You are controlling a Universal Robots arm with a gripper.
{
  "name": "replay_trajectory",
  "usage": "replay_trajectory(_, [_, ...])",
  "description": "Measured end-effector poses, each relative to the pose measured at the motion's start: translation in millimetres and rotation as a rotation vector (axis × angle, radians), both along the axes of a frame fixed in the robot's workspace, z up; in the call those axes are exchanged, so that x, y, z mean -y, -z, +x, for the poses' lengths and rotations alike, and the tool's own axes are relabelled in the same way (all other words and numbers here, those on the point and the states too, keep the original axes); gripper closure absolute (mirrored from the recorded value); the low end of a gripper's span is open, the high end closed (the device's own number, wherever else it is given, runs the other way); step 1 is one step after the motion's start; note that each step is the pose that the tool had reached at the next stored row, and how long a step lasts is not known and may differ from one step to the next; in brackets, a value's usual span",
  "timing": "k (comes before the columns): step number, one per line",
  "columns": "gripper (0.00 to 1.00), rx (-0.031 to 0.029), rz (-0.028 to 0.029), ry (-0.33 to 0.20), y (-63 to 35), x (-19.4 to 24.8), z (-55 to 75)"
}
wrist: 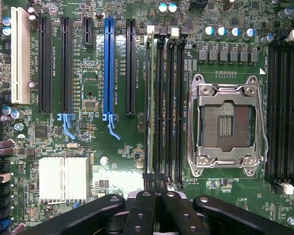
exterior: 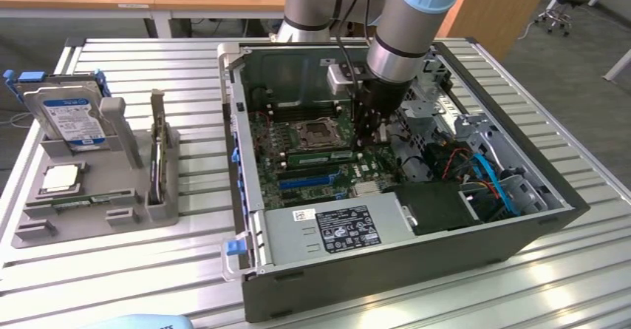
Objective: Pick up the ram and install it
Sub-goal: 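Press down the ram until it locks into place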
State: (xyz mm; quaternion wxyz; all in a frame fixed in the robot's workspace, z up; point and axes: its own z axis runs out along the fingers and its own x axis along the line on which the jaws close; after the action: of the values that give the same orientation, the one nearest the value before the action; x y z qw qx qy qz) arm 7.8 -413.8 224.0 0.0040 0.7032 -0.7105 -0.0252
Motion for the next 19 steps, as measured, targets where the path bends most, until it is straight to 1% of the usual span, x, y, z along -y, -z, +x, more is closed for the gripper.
replay_trajectory(19, [0.9,0.0,0.0,0.0,0.7,0.0,0.0])
